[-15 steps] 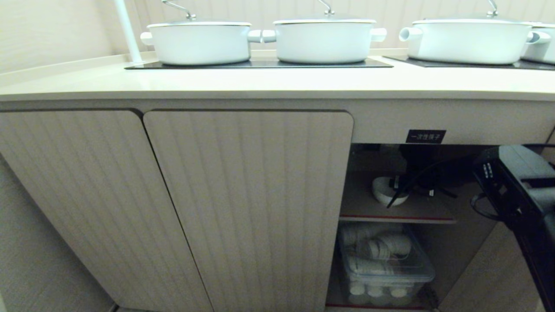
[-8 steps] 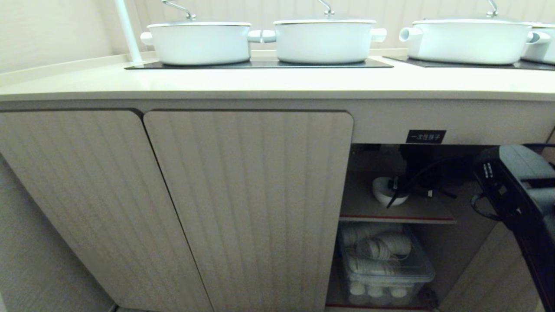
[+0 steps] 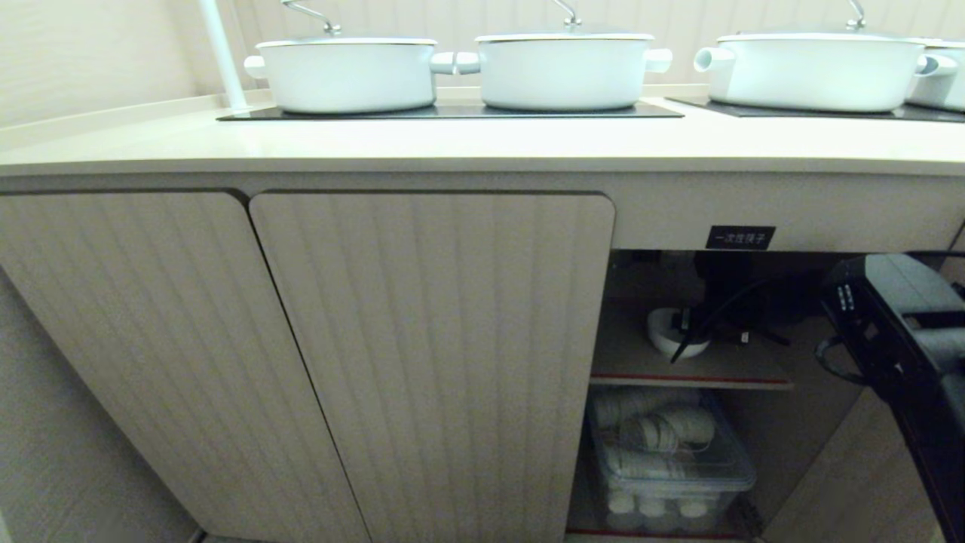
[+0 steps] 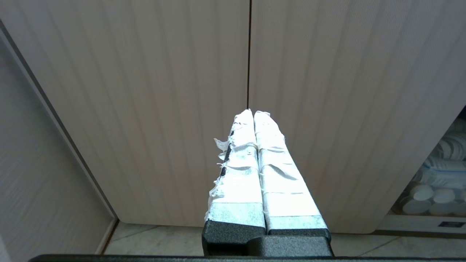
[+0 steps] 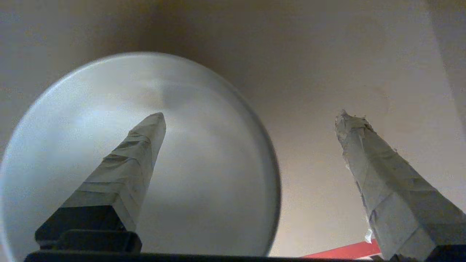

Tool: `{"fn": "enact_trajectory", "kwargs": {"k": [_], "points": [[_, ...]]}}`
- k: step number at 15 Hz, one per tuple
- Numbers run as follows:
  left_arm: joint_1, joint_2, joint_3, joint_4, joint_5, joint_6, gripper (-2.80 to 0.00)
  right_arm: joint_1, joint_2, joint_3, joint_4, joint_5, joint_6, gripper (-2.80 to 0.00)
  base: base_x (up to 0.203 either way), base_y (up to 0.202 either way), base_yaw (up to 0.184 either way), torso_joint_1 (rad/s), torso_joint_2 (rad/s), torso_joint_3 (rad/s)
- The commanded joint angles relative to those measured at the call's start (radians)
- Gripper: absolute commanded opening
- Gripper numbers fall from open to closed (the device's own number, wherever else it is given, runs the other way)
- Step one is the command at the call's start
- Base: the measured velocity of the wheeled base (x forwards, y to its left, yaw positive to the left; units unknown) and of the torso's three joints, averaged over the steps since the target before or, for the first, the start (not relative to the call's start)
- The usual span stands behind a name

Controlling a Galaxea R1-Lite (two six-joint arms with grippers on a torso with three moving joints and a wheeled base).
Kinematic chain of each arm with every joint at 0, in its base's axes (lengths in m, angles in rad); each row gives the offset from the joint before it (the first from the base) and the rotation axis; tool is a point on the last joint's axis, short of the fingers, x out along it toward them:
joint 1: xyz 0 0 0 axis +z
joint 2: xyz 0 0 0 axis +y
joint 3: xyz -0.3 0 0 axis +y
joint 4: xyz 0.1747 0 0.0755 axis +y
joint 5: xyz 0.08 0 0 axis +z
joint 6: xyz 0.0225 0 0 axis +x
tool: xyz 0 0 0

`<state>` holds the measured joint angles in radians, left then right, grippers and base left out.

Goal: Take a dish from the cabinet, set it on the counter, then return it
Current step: Take the bowl from the cabinet

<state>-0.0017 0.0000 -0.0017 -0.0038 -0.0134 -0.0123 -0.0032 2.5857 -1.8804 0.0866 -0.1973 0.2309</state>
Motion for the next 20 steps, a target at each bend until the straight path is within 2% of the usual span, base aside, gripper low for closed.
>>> {"fn": "enact_trajectory", "kwargs": {"k": [1,12,13,20], "points": [[0.002,0.000,0.000,-0.001,0.000,0.000,-2.80,0.000,-0.001,0.000,0.001,0.009,0.001,0.00,0.000,0.000,0.000,0.000,0.00,0.000],[0.001,0.000,0.001,-0.001,0.000,0.000,-2.80,0.004,-0.009,0.011,0.021,0.010,-0.001,0.00,0.000,0.000,0.000,0.000,0.00,0.000],[0.000,0.000,0.000,-0.001,0.000,0.000,-2.80,0.003,-0.009,0.009,0.019,0.009,-0.002,-2.80,0.000,0.000,0.000,0.000,0.00,0.000],[0.002,0.000,0.000,-0.001,0.000,0.000,-2.80,0.005,-0.009,0.009,0.015,0.010,-0.002,-2.80,0.000,0.000,0.000,0.000,0.00,0.000]]}}
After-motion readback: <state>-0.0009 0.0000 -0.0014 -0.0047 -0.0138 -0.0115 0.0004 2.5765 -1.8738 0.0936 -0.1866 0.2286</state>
